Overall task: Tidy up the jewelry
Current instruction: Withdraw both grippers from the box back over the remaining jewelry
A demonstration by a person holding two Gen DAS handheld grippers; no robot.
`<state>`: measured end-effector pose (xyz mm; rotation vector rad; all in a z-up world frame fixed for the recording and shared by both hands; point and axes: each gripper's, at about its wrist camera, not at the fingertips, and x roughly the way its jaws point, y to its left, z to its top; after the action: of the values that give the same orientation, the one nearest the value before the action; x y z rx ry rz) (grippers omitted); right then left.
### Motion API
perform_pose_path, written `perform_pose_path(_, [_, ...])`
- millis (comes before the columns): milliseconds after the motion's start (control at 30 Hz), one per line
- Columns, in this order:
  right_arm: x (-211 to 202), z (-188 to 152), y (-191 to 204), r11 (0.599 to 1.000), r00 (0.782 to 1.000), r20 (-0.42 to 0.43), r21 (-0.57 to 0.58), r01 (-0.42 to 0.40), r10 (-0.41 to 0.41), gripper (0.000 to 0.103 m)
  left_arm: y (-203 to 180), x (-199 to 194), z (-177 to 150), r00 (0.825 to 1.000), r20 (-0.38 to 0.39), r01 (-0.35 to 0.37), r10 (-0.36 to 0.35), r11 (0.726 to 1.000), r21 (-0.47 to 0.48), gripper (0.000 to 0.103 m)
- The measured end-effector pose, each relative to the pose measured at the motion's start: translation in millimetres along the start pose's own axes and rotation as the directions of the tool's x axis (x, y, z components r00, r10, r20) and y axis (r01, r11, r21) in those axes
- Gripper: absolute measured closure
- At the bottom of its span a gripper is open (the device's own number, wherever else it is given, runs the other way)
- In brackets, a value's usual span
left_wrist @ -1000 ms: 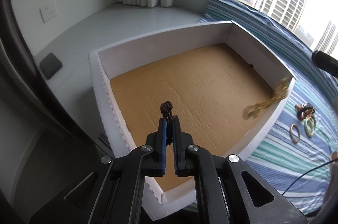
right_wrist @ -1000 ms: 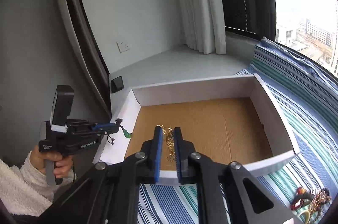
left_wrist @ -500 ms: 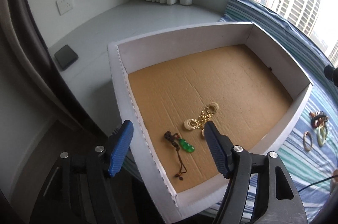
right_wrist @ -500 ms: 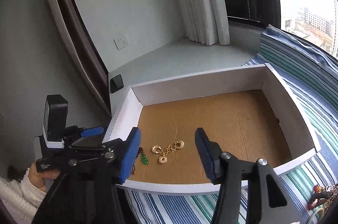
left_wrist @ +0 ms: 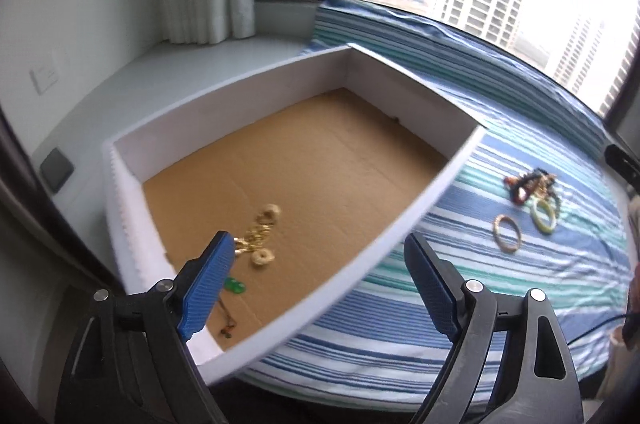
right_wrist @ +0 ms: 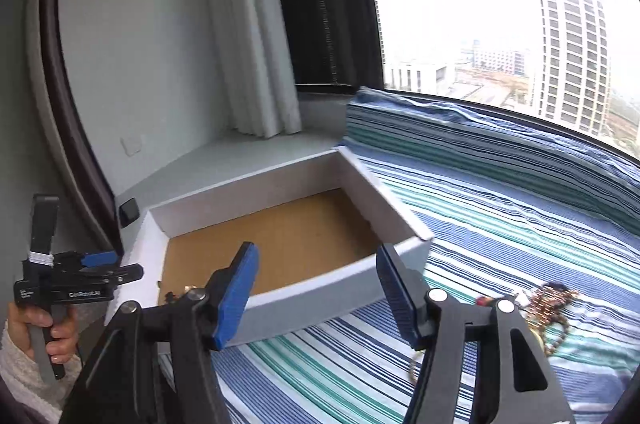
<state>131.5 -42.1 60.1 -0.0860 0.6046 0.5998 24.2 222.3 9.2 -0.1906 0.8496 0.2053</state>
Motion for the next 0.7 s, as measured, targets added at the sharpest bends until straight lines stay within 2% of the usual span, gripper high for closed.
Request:
perform_pose_path(133, [-28.9, -45.7, -39.4, 0.981, 0.981, -0.029, 0.013, 0.192, -0.192, 0.039, -71.6, 14.7, -15.2, 0.988, -0.063, 0.151, -0.144, 0.980, 0.127, 0.013])
perform_pose_path(233, [-37.1, -88.8, -62.6, 0.960, 0.958, -0.106, 0.054, 0.274, -0.268, 0.039, -117.6, 30.6, -32.0, 0.966, -0.143, 0.240, -0.215, 0.953, 0.185, 0.013])
perform_pose_path(333, [-38.2, -126.9, -77.1, 0.951, 0.945, -0.198, 0.117, 0.288, -0.262, 0.039, -152.8, 43.2, -47.5, 0.948, -0.210, 0.287, -0.240, 0.929, 0.232, 0.013])
perform_pose_path(467, [-35.8, -158.9, -90.8, 0.942, 0.934, -0.287, 0.196, 0.273, -0.211, 0.039, -184.3, 53.5, -63.4, 0.941, -0.259, 0.291, -0.220, 0.914, 0.282, 0.013])
perform_pose_path(600, [-41.6, -170.6, -101.2, 0.936, 0.930, -0.309, 0.222, 0.273, -0.198, 0.039, -195.3, 57.2, -71.8, 0.934, -0.284, 0.297, -0.215, 0.910, 0.289, 0.013])
perform_pose_path(700, [-42.3, -167.2, -106.5, 0.933, 0.931, -0.307, 0.232, 0.277, -0.200, 0.039, -196.6, 60.1, -70.4, 0.933, -0.293, 0.293, -0.210, 0.914, 0.281, 0.013])
